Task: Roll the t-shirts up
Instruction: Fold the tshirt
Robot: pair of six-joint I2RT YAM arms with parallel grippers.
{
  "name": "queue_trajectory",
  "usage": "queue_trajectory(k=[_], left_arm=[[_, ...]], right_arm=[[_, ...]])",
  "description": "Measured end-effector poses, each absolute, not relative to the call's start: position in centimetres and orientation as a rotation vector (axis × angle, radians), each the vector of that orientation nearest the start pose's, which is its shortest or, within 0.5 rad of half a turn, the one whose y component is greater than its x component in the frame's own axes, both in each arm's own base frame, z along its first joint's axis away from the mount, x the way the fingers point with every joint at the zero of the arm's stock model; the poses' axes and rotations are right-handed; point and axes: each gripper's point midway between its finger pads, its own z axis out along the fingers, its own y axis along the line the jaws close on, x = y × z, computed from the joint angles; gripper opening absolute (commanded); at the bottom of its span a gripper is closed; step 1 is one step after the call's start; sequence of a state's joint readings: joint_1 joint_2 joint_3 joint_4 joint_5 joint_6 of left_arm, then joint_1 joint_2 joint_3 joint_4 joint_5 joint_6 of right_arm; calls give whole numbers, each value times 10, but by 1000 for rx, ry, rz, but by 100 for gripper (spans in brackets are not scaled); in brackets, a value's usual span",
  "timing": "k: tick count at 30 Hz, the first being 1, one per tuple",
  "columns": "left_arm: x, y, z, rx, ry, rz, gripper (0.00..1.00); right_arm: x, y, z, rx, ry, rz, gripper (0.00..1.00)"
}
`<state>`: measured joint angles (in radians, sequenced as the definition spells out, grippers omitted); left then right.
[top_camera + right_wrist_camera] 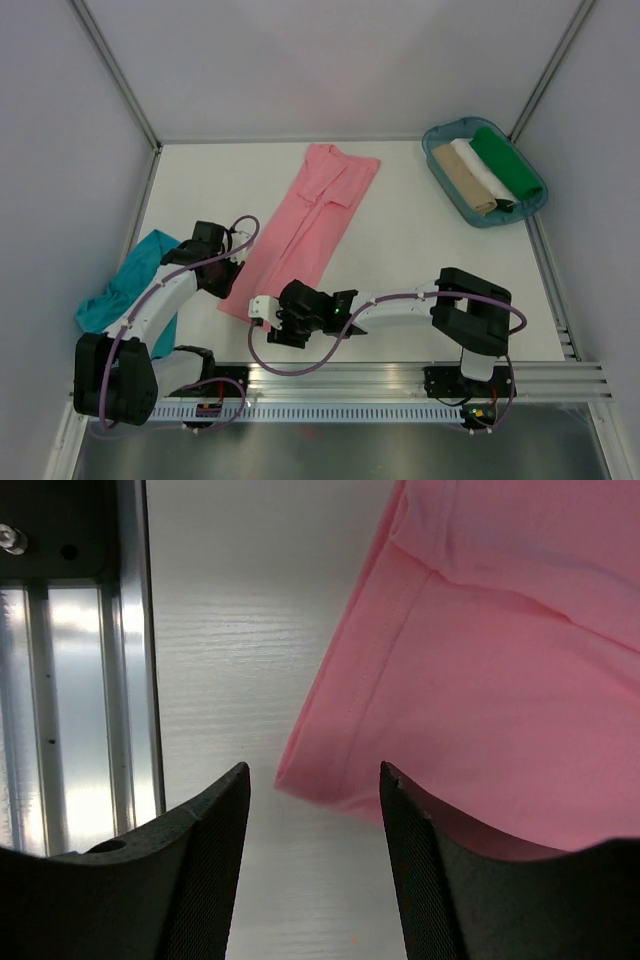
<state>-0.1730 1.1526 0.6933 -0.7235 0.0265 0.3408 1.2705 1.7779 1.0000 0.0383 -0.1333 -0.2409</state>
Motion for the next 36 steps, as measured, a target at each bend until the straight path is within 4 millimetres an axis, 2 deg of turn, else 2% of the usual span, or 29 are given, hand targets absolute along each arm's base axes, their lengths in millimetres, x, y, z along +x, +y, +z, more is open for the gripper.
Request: queue_trajectory(k=[2,5,11,14,15,18,21,25,27,32,36], left_arm=[[215,-28,54,705,2663,10,35],[215,-28,54,705,2664,11,35],[213,-29,53,711,2667,-7,35],[212,-36,54,730,2659,-55,35],[212,-39,56,740,2654,-81,35],[213,-54,63,793,2611,-179,38],[214,-82,77,923,2504,-290,38],[209,-121,97,1163,2333,-400,39],[204,-133,99,1283,2267,-421,40],[183,-133,93,1563,2152,-447,39],[168,-134,98,1717,1947,-463,41]], right_arm=[[122,434,37,-1722,1704,638,56],[124,433,26,-1761,1731,600,33],[122,416,16,-1767,1804,549,6],[121,397,16,-1736,1857,537,4],[120,388,16,-1722,1882,537,0],[123,353,17,-1659,1969,529,1],[136,325,26,-1559,2063,515,3],[149,314,34,-1471,2122,509,6],[149,311,34,-1461,2141,509,6],[143,301,30,-1471,2191,500,7],[129,296,30,-1432,2240,576,8]])
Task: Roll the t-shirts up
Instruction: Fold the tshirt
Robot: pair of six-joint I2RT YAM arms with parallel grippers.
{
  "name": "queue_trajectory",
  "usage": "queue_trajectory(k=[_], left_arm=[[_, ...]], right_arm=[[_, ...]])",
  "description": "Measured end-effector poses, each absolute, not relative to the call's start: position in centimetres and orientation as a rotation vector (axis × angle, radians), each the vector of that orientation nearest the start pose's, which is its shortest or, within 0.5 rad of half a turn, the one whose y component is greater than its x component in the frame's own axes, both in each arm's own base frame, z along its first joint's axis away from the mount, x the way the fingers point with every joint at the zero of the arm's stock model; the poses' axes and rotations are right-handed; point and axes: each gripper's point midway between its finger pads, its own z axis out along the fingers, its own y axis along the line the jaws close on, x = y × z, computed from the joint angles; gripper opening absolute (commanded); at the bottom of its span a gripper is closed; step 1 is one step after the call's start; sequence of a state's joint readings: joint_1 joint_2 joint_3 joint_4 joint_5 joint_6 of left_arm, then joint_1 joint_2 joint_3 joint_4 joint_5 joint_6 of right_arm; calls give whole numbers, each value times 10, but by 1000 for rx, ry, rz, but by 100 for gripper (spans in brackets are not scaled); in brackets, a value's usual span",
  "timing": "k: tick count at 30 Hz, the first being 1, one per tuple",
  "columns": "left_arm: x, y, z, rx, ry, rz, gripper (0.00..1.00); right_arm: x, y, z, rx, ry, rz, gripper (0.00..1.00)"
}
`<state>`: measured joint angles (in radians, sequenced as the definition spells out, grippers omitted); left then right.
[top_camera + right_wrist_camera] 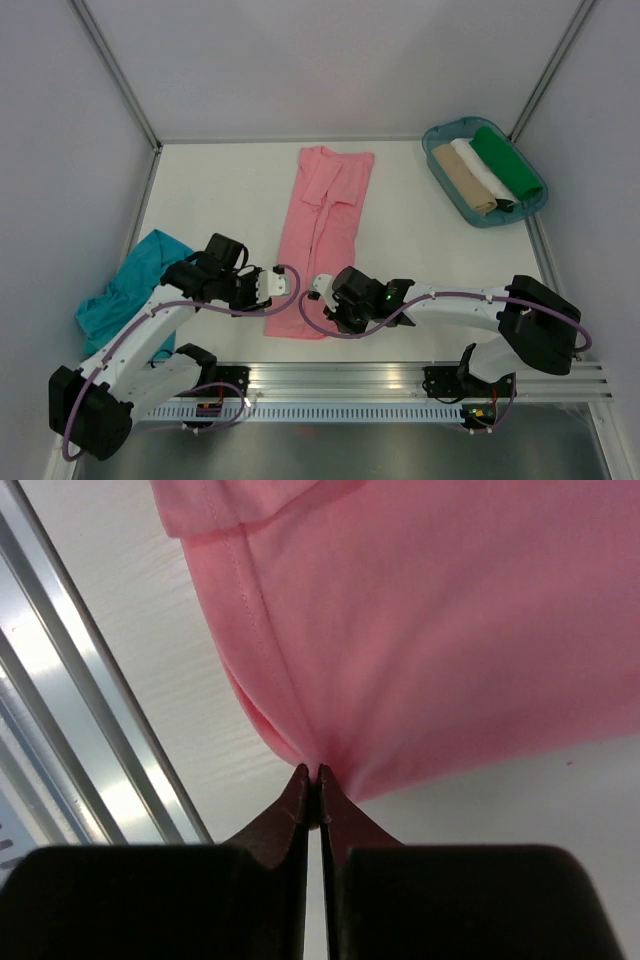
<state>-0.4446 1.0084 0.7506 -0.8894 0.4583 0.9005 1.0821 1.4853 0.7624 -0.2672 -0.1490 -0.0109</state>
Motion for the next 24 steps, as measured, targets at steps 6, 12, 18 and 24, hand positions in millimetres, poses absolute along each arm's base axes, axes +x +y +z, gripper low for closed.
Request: queue_trajectory(k=[6,12,18,24], left_arm=[[133,-139,78,1867,1682,-553,54],[117,-146,38,2008,1546,-617,55],[114,-147,26,2078,1390,-581,57],[121,-153,42,2048,1273,-505,58]], right_arm=[[110,285,26,-1342,2317,660,9],[101,278,16,-1254,2421,675,35],[105,280,27,-1181,2406,685,47],[119,291,87,-1256,2082,745,51]])
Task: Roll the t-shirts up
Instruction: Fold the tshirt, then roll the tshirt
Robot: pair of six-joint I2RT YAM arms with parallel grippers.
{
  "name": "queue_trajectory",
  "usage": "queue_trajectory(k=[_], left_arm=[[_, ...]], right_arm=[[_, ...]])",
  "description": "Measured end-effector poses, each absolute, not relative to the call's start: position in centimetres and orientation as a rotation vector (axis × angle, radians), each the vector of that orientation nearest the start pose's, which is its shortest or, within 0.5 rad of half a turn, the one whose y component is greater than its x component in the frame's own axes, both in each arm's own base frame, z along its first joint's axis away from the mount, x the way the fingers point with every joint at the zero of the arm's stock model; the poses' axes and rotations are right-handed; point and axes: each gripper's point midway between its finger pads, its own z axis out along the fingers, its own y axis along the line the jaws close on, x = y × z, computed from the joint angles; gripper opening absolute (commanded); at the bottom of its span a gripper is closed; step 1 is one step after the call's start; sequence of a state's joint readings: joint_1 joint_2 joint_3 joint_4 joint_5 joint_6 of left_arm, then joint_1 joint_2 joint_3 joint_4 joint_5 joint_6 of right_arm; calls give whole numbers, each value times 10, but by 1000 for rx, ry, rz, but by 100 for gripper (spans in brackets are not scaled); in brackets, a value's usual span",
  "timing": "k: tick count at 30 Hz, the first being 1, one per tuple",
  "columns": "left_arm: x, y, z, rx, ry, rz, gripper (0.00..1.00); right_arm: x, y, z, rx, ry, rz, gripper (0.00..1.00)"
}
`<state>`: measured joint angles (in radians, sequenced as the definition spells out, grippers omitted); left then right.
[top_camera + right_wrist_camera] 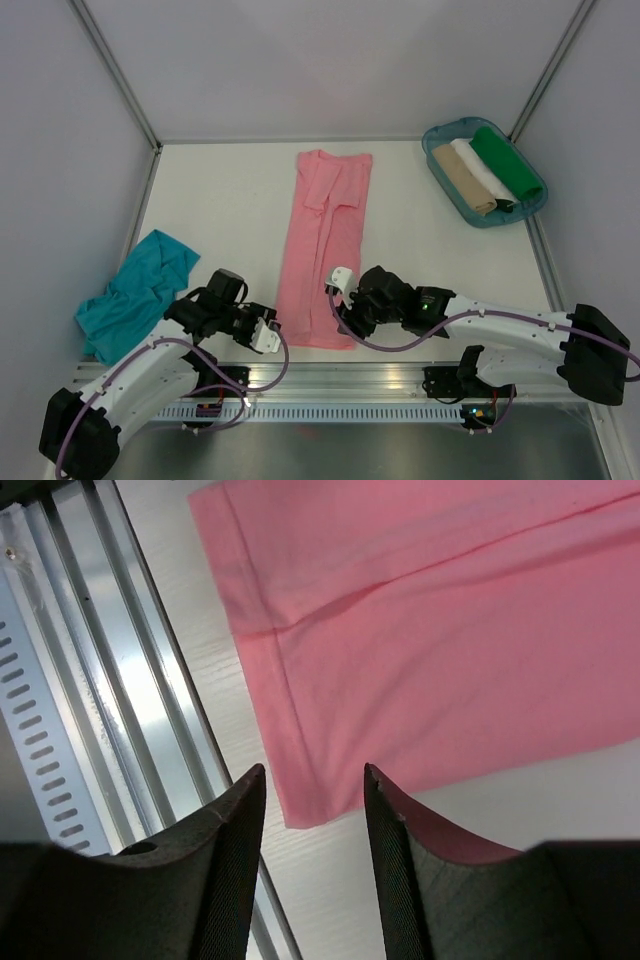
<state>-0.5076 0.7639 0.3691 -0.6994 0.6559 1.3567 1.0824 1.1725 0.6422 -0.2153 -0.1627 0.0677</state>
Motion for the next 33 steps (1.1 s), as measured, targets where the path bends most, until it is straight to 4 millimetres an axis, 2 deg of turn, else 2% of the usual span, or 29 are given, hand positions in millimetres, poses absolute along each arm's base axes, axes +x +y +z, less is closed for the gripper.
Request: queue_trajectory(k=[5,10,13,17,19,25,31,33], left_arm=[[118,-156,45,2075,1203,-490,58],[108,-157,35,2136,1206,-545,58],[104,-156,31,2171,1191,-557,58],[100,-153,25,2196,1157,-535,58],[97,-150,20,2205,1140,-527,57],[96,-149,19,2211,1127,-515,56],[97,-149,17,2226,1116,-512,56],[98,-149,16,2236,1132,-528,54]], right_arm=[[120,286,99,-1367,1937,717,54],[114,282,102,-1523,1795,667,52],[96,283,86,-1685,1734,636,50],[71,279,51,-1911,1709,579,49],[66,275,39,-1976,1713,548,49],[74,262,14,-2067,1736,410,46],[82,269,16,-2056,1704,381,45],[82,271,15,-2065,1697,379,42]])
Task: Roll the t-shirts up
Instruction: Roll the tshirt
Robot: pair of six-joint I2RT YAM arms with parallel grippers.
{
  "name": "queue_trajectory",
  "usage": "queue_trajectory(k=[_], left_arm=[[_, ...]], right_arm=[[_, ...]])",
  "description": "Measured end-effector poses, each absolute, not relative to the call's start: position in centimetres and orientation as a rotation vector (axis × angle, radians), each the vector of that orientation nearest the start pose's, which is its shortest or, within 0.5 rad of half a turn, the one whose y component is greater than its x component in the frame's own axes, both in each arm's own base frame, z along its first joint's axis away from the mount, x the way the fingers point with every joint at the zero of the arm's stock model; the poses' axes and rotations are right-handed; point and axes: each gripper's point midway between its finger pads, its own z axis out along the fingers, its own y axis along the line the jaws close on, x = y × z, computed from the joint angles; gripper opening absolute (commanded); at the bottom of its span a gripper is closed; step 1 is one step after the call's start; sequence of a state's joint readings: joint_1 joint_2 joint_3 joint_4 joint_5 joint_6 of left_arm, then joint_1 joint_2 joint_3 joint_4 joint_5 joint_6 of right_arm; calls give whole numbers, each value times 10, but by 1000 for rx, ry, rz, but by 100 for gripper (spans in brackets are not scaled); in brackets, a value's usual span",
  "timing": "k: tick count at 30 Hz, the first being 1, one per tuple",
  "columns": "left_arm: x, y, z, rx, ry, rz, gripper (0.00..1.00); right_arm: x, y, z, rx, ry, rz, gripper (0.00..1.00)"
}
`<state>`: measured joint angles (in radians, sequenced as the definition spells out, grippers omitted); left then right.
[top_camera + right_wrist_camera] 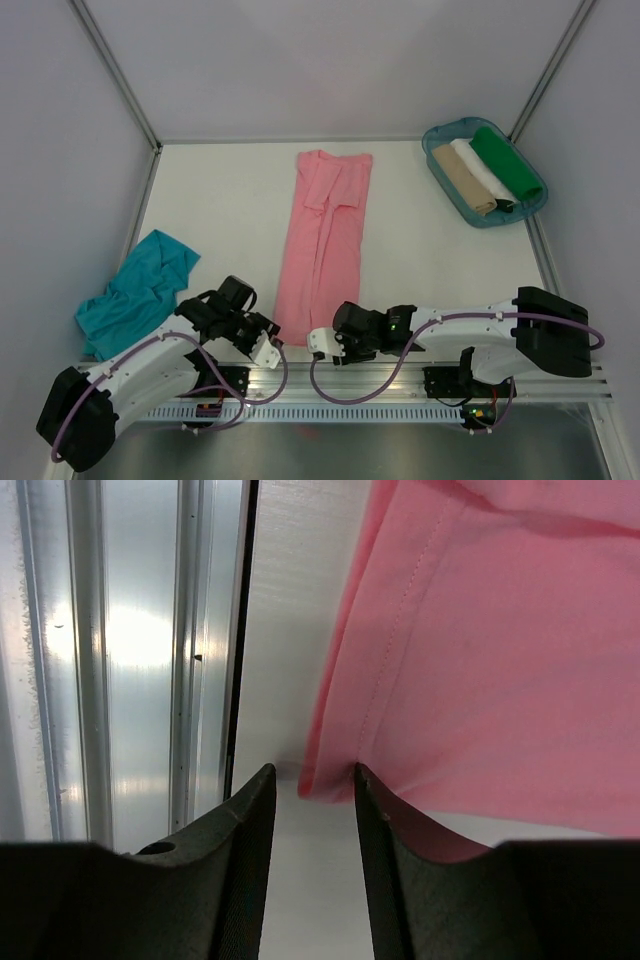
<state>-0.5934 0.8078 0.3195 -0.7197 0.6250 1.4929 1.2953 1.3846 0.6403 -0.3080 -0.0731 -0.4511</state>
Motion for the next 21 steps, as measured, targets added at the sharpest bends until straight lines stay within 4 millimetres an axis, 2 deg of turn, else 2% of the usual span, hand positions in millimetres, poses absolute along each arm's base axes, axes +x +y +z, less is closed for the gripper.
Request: queue_trajectory(k=[5,6,7,10,11,13,17,21], left_arm=[[108,-155,16,2257,1165,-555,50],[110,-156,16,2260,1168,-555,49],[112,-157,16,2263,1173,-557,47],[116,-157,14,2271,1195,-557,28],[117,-158,14,2271,1200,-554,14],[117,-156,13,2272,1216,-546,3],[119,-155,16,2259,1241,-527,2],[124,-159,29,2208,1311,-539,2]], right_arm=[[83,271,15,-2073,1693,376,36],[84,270,15,-2073,1700,376,33],[85,270,15,-2072,1707,377,25],[91,268,16,-2052,1735,386,10],[93,268,17,-2044,1745,390,8],[96,269,19,-2034,1759,403,1],[96,271,25,-2032,1779,457,0],[96,275,34,-2019,1805,545,0]])
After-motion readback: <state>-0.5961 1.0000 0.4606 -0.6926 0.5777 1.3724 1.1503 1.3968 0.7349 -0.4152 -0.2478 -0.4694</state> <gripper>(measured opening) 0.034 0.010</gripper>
